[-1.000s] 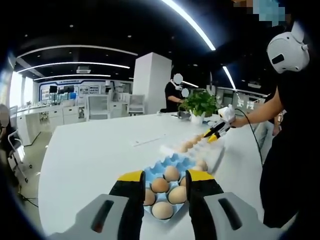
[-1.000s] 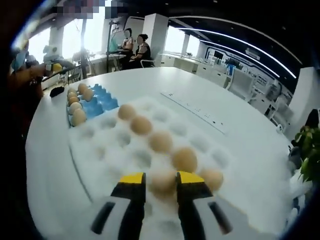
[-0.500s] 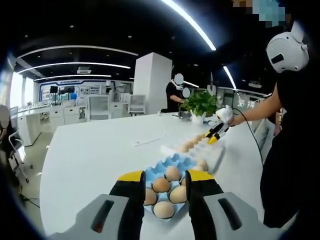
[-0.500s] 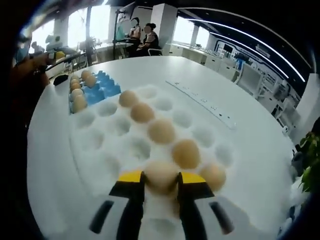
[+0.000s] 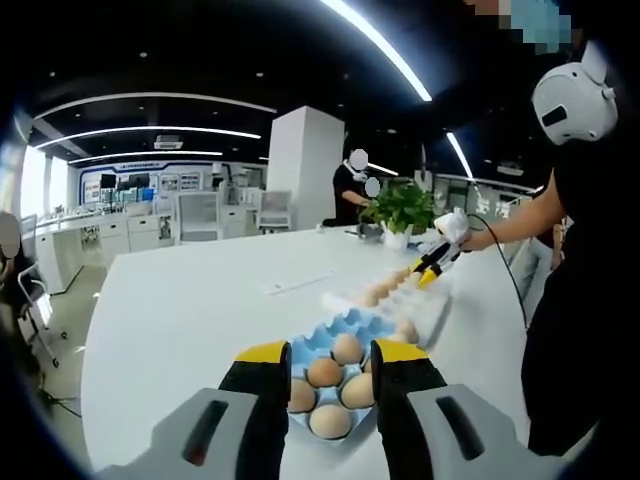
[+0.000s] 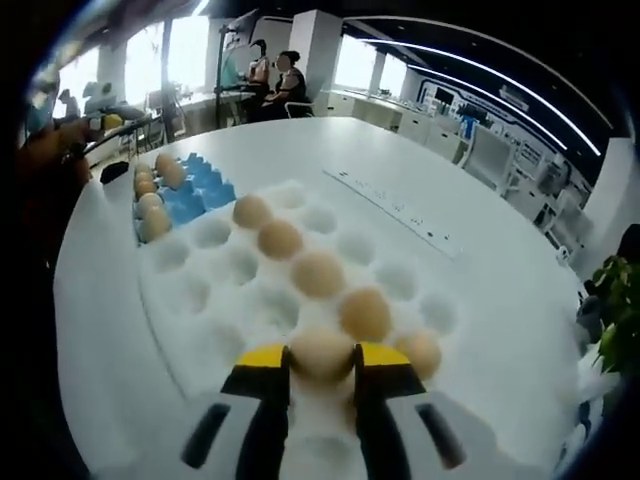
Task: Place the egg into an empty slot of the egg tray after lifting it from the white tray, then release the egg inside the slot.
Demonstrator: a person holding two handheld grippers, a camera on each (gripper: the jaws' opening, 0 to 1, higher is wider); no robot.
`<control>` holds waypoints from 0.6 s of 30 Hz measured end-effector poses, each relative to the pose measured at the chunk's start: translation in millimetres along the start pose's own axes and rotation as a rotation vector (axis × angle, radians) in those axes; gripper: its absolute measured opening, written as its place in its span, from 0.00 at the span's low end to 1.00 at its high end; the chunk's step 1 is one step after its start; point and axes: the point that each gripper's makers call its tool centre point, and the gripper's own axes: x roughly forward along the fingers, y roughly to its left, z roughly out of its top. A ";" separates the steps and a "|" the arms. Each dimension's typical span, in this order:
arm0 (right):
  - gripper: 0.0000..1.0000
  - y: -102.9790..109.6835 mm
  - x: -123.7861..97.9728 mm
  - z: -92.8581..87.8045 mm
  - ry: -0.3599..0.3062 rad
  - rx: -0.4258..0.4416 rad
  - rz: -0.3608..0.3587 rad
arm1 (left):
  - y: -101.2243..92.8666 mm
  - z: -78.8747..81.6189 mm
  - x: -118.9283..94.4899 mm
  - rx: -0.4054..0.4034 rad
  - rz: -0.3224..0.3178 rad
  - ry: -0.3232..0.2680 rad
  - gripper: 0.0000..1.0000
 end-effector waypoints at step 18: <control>0.24 45.4 11.4 55.5 -0.103 -0.090 0.105 | -0.2 -1.4 -1.7 -0.003 0.006 -0.004 0.32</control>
